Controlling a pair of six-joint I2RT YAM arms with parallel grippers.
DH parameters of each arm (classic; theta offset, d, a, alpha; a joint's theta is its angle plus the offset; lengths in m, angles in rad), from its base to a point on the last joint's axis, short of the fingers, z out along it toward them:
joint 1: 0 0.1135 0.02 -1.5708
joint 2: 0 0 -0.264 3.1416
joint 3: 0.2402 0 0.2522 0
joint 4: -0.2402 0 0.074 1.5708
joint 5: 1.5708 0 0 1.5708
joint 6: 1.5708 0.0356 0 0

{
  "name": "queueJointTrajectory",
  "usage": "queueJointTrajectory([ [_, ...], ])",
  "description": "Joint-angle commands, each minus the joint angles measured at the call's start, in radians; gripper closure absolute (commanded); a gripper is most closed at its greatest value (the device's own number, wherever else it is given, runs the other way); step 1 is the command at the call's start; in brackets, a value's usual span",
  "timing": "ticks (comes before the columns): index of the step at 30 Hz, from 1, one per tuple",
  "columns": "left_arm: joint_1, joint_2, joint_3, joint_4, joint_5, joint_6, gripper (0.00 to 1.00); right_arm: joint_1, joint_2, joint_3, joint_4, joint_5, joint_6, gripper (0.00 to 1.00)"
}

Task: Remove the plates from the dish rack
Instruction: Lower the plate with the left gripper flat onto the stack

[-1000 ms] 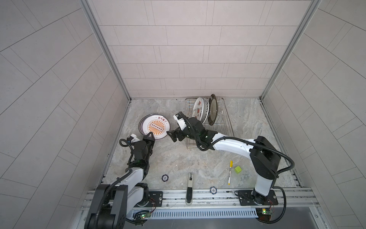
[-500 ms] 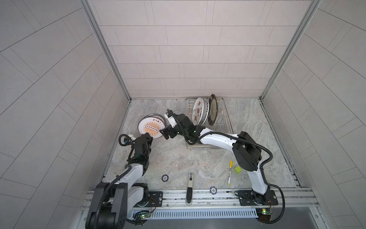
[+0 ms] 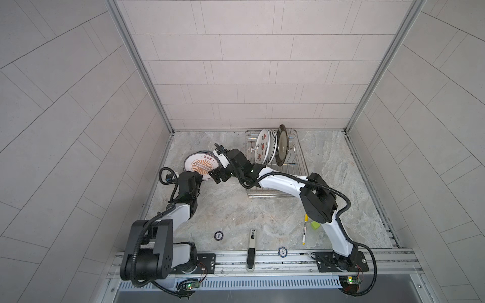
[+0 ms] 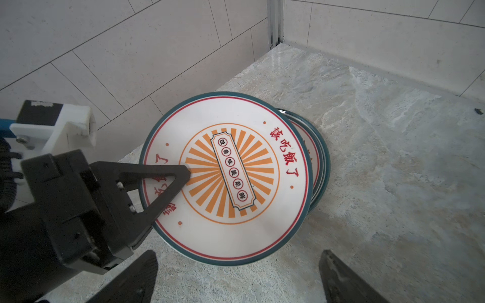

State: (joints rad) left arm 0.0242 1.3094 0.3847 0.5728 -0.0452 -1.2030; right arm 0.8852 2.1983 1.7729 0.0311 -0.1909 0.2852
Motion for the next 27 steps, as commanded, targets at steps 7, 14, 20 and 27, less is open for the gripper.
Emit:
queueJointTrajectory([
  [7,0.023,0.148,0.065,0.11,0.027,-0.01,1.0,-0.01,0.032,0.03,-0.031,0.001,-0.012,0.02],
  [14,0.029,0.174,0.062,0.108,-0.003,-0.019,1.0,-0.019,0.047,0.033,-0.026,-0.02,-0.002,0.02],
  [20,0.035,0.2,0.067,0.115,-0.015,-0.021,1.0,-0.02,0.053,0.037,-0.025,-0.024,0.0,0.02],
  [27,0.048,0.234,0.072,0.137,0.001,-0.026,0.96,-0.021,0.06,0.04,-0.025,-0.031,0.005,0.02],
])
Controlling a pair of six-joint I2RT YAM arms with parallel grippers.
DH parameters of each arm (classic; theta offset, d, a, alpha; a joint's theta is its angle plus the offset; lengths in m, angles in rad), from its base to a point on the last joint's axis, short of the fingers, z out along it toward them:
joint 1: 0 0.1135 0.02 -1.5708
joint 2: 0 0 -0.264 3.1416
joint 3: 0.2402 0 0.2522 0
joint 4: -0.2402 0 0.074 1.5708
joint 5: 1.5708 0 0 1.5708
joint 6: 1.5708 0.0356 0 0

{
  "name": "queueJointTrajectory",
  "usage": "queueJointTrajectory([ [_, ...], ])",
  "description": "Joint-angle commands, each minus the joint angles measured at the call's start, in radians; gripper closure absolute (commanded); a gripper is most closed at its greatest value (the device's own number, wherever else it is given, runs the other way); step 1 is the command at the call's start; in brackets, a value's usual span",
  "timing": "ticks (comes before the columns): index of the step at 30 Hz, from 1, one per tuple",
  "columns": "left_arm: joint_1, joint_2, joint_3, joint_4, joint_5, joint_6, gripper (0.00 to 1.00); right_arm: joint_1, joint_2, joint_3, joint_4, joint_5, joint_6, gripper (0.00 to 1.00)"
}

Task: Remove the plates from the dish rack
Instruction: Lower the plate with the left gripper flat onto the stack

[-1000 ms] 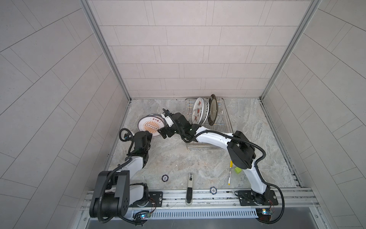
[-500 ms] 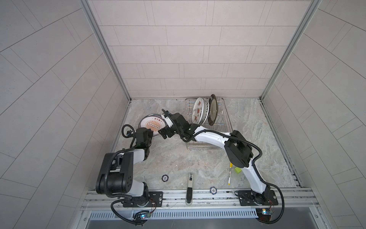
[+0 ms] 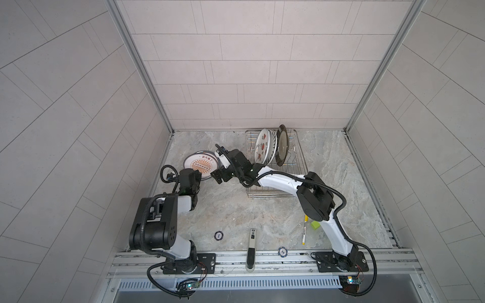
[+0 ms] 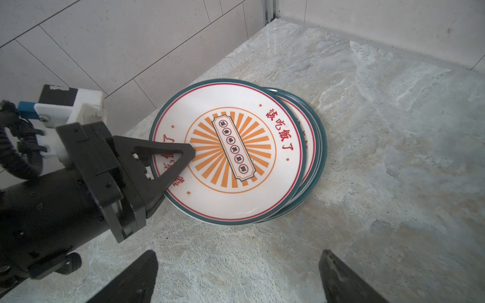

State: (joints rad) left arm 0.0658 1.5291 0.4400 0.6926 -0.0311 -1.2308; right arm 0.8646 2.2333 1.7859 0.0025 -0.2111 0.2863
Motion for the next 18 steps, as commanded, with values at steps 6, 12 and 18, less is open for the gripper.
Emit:
queueJointTrajectory([
  [6,0.039,0.067,0.043,0.021,0.066,0.007,0.92,0.0,0.026,0.03,0.004,-0.016,0.006,0.02],
  [12,0.042,0.095,0.061,0.008,0.086,0.025,0.85,-0.001,0.031,0.034,0.001,-0.016,0.006,0.02],
  [18,0.042,0.073,0.091,-0.106,0.059,0.073,0.69,-0.001,0.042,0.046,-0.005,-0.017,0.009,0.02],
])
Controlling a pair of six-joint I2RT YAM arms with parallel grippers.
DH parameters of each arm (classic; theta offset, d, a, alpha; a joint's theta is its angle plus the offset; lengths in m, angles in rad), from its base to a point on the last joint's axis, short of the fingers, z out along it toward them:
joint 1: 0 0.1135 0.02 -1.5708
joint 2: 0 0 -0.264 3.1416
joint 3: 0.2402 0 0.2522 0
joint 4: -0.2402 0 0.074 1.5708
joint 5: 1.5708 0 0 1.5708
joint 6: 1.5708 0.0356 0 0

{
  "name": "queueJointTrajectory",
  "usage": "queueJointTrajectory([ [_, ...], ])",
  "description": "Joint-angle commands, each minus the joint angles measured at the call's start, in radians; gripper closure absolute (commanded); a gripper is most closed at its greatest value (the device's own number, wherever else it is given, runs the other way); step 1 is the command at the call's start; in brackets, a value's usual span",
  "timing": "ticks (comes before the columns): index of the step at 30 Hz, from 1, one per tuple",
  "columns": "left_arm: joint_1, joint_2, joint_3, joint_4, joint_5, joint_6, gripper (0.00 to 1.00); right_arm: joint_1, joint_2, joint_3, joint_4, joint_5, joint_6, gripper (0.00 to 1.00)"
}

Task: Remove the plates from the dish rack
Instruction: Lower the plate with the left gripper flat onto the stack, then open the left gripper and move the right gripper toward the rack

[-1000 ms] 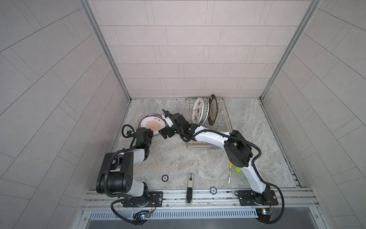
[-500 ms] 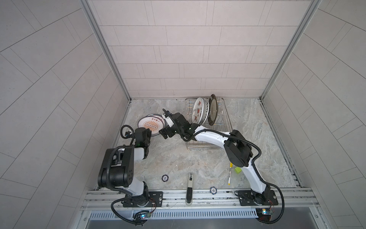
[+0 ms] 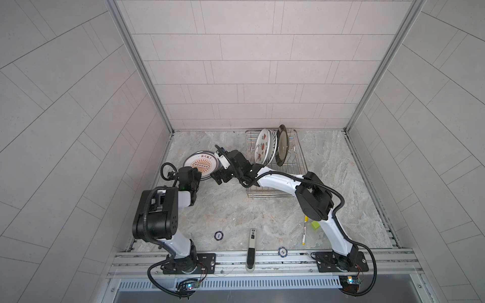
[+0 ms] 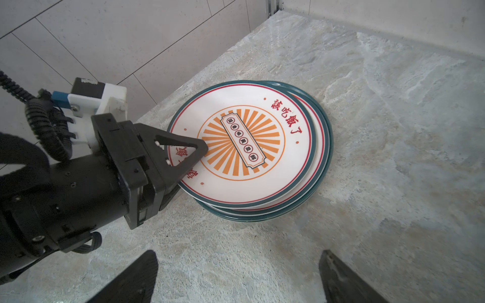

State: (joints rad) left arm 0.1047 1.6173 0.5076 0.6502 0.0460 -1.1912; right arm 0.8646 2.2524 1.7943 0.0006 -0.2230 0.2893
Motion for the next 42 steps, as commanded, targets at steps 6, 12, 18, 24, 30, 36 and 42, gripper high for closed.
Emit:
queueJointTrajectory([
  [6,0.003,-0.034,0.022,-0.099,-0.084,0.063,0.57,-0.001,0.033,0.047,-0.008,-0.009,0.011,0.02],
  [12,0.004,-0.034,0.034,-0.144,-0.136,0.082,0.59,-0.001,0.034,0.048,-0.01,-0.008,0.013,0.03],
  [18,0.004,-0.065,0.019,-0.144,-0.168,0.091,0.62,-0.001,0.033,0.048,-0.014,-0.006,0.013,0.03],
  [24,0.004,-0.09,0.014,-0.17,-0.165,0.102,0.69,-0.001,0.035,0.045,-0.014,0.001,0.012,0.03],
  [30,0.003,-0.089,0.023,-0.178,-0.138,0.108,0.73,-0.001,0.033,0.041,-0.014,0.0,0.015,0.03],
  [36,0.003,-0.122,0.019,-0.233,-0.166,0.12,0.74,-0.001,0.023,0.031,-0.012,0.001,0.014,0.03],
  [42,0.003,-0.141,0.005,-0.248,-0.191,0.129,0.77,-0.001,0.019,0.022,-0.004,0.001,0.016,0.03],
])
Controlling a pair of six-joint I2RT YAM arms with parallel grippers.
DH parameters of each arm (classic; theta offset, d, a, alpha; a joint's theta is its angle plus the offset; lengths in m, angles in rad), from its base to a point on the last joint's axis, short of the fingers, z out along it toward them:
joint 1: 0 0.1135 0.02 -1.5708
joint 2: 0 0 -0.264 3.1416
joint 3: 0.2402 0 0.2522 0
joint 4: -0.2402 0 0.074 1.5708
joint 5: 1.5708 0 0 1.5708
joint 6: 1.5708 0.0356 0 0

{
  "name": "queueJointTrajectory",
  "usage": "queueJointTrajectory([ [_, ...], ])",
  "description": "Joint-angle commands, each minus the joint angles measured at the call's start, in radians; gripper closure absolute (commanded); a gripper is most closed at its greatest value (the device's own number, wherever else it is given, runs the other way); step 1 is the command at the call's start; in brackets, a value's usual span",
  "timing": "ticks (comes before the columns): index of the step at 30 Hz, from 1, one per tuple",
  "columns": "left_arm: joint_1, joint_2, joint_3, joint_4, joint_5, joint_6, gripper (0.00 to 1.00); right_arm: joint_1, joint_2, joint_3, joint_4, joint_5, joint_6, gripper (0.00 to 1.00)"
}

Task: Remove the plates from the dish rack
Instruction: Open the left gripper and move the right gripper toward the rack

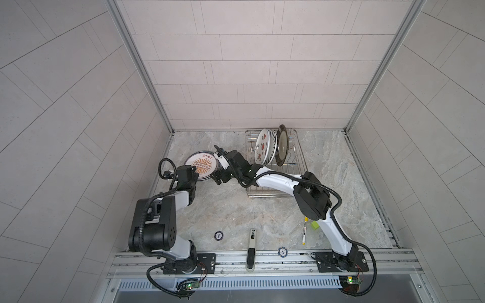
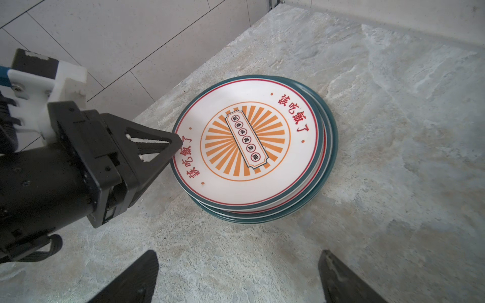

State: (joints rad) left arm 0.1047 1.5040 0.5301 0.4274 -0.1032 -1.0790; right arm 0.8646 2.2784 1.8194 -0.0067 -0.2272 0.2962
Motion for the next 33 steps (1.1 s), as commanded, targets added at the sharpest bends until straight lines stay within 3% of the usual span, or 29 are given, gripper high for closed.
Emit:
queueJointTrajectory([
  [1,0.004,-0.027,-0.018,-0.027,-0.039,0.015,0.77,-0.001,-0.007,-0.003,0.004,0.004,0.011,0.03],
  [11,0.003,-0.046,-0.03,-0.016,-0.049,0.01,0.77,-0.001,-0.014,-0.007,0.004,0.003,0.011,0.03],
  [16,0.003,-0.092,-0.035,-0.038,-0.059,0.018,0.69,-0.001,-0.028,-0.003,-0.006,0.005,0.0,0.03],
  [24,0.004,-0.161,-0.052,-0.07,-0.049,0.024,0.65,0.011,-0.077,-0.012,-0.031,0.025,-0.037,0.04],
  [30,0.003,-0.268,-0.096,-0.067,-0.018,0.035,0.54,0.032,-0.163,-0.065,-0.032,0.06,-0.077,0.04],
  [33,-0.006,-0.342,-0.124,-0.056,0.0,0.086,0.43,0.044,-0.231,-0.128,-0.013,0.088,-0.099,0.04],
])
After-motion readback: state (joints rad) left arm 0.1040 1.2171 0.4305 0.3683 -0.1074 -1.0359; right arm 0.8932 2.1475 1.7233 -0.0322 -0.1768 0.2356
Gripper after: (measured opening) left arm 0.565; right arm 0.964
